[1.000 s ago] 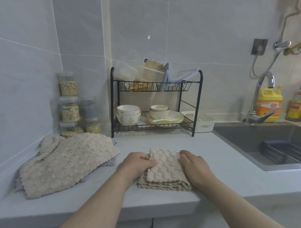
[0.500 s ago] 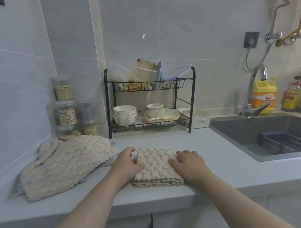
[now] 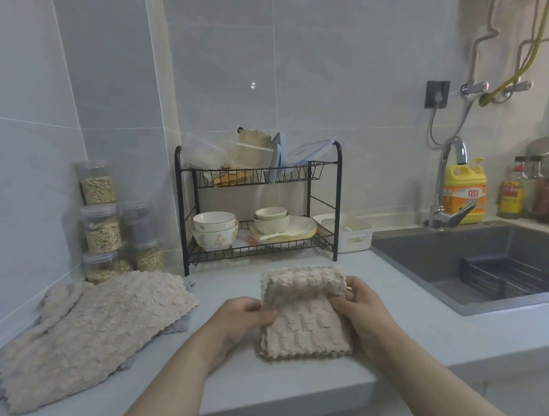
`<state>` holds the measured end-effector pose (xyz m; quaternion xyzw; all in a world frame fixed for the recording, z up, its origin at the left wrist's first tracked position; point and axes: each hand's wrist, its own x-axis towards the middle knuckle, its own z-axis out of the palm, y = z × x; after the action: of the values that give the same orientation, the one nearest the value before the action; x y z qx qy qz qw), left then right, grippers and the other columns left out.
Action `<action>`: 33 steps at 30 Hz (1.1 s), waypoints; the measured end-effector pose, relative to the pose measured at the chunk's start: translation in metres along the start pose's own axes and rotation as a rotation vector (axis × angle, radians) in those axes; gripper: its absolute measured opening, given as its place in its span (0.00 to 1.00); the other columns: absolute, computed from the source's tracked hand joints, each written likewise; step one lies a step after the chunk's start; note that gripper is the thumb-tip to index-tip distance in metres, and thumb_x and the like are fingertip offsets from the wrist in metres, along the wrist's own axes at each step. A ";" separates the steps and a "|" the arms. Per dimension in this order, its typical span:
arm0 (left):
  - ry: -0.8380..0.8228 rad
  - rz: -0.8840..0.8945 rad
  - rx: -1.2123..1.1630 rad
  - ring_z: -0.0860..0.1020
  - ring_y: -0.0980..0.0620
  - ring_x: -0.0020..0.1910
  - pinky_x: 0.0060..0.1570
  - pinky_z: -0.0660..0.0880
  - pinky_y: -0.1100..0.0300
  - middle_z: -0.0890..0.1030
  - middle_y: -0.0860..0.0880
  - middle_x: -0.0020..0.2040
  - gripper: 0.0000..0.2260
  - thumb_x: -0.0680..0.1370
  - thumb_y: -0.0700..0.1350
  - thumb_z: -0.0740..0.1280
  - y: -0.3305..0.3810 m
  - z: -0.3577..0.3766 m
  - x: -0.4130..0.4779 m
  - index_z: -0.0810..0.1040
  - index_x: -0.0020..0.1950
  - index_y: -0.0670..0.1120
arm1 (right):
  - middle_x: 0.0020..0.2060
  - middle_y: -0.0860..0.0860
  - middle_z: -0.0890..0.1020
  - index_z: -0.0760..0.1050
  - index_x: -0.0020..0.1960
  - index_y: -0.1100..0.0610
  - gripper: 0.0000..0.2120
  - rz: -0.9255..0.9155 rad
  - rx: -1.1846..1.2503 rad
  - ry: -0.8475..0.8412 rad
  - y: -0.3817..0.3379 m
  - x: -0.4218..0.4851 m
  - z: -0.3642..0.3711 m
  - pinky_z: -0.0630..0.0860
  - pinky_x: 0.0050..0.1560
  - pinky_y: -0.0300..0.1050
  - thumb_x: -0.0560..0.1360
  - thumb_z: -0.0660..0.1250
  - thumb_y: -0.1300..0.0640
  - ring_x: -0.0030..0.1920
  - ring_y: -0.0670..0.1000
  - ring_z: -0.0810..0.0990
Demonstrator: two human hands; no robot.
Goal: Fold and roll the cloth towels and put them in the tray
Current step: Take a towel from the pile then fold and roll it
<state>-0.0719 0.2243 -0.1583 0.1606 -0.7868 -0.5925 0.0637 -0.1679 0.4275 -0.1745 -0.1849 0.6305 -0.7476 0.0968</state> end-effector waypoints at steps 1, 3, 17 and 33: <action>-0.023 0.026 -0.039 0.81 0.54 0.41 0.38 0.74 0.67 0.84 0.46 0.46 0.08 0.73 0.41 0.73 -0.001 0.001 0.001 0.81 0.49 0.41 | 0.42 0.61 0.81 0.74 0.53 0.60 0.11 -0.002 0.006 -0.020 -0.001 0.000 -0.001 0.76 0.43 0.49 0.75 0.62 0.73 0.44 0.57 0.79; -0.008 0.059 -0.101 0.83 0.51 0.41 0.41 0.77 0.63 0.84 0.42 0.46 0.07 0.72 0.36 0.72 -0.007 0.000 0.004 0.79 0.50 0.38 | 0.41 0.59 0.83 0.74 0.54 0.61 0.11 -0.004 -0.027 -0.054 0.000 -0.001 0.000 0.79 0.42 0.46 0.76 0.63 0.72 0.43 0.56 0.82; 0.075 0.172 -0.207 0.83 0.45 0.49 0.53 0.77 0.49 0.84 0.41 0.48 0.11 0.74 0.28 0.66 -0.017 -0.003 0.004 0.77 0.54 0.39 | 0.51 0.66 0.81 0.73 0.56 0.62 0.12 0.057 -0.088 -0.111 0.002 0.003 0.003 0.76 0.49 0.60 0.73 0.67 0.66 0.48 0.64 0.81; -0.064 0.123 -0.253 0.83 0.43 0.49 0.55 0.75 0.50 0.85 0.43 0.49 0.14 0.76 0.34 0.66 -0.006 -0.007 0.000 0.82 0.55 0.50 | 0.51 0.65 0.83 0.82 0.54 0.57 0.17 0.021 -0.048 -0.185 0.000 0.000 0.001 0.70 0.56 0.71 0.72 0.66 0.72 0.49 0.64 0.78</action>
<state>-0.0689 0.2166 -0.1623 0.0840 -0.7157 -0.6869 0.0946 -0.1675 0.4262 -0.1747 -0.2487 0.6385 -0.7110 0.1580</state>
